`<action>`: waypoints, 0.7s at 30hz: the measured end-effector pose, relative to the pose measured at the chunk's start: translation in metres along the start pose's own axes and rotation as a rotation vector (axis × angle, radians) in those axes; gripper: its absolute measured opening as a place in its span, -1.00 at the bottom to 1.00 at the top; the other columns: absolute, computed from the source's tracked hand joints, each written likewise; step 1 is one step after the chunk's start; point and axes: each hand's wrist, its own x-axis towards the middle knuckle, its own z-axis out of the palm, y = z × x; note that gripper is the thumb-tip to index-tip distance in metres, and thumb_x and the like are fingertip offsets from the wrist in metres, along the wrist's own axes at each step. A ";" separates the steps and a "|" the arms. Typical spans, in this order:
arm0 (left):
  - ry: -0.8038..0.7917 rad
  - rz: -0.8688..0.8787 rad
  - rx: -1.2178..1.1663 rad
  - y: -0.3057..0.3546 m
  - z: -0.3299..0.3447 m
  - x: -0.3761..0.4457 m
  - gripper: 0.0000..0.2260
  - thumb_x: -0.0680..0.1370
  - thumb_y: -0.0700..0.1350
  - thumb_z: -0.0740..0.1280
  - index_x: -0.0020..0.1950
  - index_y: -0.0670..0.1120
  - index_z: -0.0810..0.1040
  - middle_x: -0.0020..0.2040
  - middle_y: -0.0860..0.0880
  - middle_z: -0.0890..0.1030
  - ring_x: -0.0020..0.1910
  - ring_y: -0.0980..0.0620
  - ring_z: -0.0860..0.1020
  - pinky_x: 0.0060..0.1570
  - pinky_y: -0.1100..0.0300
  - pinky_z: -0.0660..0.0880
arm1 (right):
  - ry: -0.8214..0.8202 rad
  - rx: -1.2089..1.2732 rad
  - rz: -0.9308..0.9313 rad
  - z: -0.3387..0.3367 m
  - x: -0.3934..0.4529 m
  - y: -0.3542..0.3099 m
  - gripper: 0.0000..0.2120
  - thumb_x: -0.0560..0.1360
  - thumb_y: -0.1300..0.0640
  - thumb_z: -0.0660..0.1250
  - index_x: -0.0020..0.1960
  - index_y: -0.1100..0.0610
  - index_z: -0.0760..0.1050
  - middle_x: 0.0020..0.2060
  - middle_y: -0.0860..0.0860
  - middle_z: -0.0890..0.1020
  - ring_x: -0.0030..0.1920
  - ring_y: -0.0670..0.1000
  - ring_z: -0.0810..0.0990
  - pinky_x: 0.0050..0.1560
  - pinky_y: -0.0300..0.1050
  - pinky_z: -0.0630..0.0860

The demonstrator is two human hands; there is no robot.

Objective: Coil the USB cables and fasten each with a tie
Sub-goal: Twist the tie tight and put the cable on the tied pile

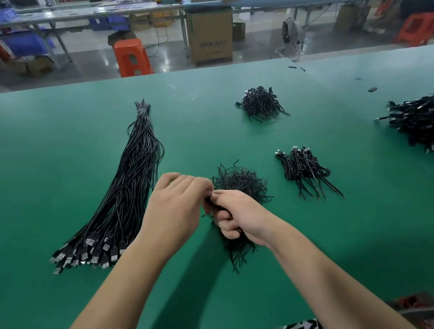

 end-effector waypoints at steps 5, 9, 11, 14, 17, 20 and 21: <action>-0.025 -0.315 -0.232 0.010 -0.002 0.000 -0.94 0.60 -0.22 0.33 -0.06 -0.09 0.55 -0.26 0.15 0.56 -0.24 0.17 0.38 -0.06 0.14 0.33 | -0.033 -0.166 -0.050 0.003 -0.005 0.002 -0.55 0.71 0.00 0.08 -0.32 -0.15 0.47 -0.39 -0.08 0.22 -0.46 -0.06 0.11 -0.49 -0.18 0.14; -0.098 -0.447 -0.285 0.013 -0.004 0.003 -0.94 0.60 -0.22 0.35 -0.05 -0.11 0.58 -0.23 0.16 0.55 -0.29 0.16 0.42 -0.15 0.20 0.33 | 0.152 -0.807 -0.203 0.005 -0.004 0.001 -0.64 0.68 -0.02 0.15 -0.26 0.03 0.21 -0.42 -0.09 0.31 -0.45 -0.10 0.25 -0.36 -0.08 0.23; -0.165 -0.522 -0.305 0.012 -0.005 0.003 -0.92 0.60 -0.19 0.33 -0.07 -0.08 0.59 -0.27 0.15 0.56 -0.35 0.19 0.47 -0.28 0.30 0.35 | 0.160 -0.974 -0.269 0.004 -0.005 0.001 -0.64 0.70 0.01 0.12 -0.27 0.01 0.20 -0.40 -0.07 0.36 -0.38 -0.05 0.31 -0.28 -0.02 0.23; -0.268 -0.641 -0.340 0.010 -0.005 0.001 -0.89 0.59 -0.16 0.33 -0.12 -0.01 0.58 -0.28 0.13 0.59 -0.38 0.26 0.50 -0.34 0.37 0.36 | 0.140 -1.245 -0.320 0.002 -0.007 0.003 -0.69 0.71 0.00 0.07 -0.21 0.00 0.19 -0.34 -0.07 0.39 -0.30 0.08 0.40 -0.22 0.01 0.25; -0.373 -0.696 -0.351 0.005 -0.007 0.001 -0.84 0.59 -0.13 0.33 -0.18 0.06 0.57 -0.33 0.10 0.59 -0.46 0.21 0.48 -0.38 0.25 0.40 | 0.142 -1.468 -0.403 0.003 -0.007 0.007 -0.73 0.71 -0.03 0.01 -0.04 0.08 0.36 -0.20 0.01 0.54 -0.21 0.17 0.54 -0.18 0.04 0.33; -0.426 -0.747 -0.492 -0.001 -0.010 0.002 -0.83 0.58 -0.13 0.36 -0.20 0.04 0.60 -0.33 0.02 0.63 -0.44 0.12 0.51 -0.36 0.07 0.51 | 0.133 -1.605 -0.440 0.002 -0.006 0.009 -0.66 0.71 -0.05 -0.05 0.05 0.12 0.42 -0.13 0.06 0.62 -0.20 0.19 0.59 -0.18 0.07 0.41; -0.427 -0.773 -0.555 -0.002 -0.010 0.002 -0.85 0.58 -0.14 0.37 -0.19 0.01 0.62 -0.30 -0.03 0.66 -0.37 -0.03 0.56 -0.33 -0.06 0.57 | 0.123 -1.624 -0.445 0.002 -0.006 0.009 -0.65 0.71 -0.05 -0.06 0.04 0.12 0.42 -0.14 0.06 0.62 -0.21 0.18 0.59 -0.18 0.07 0.43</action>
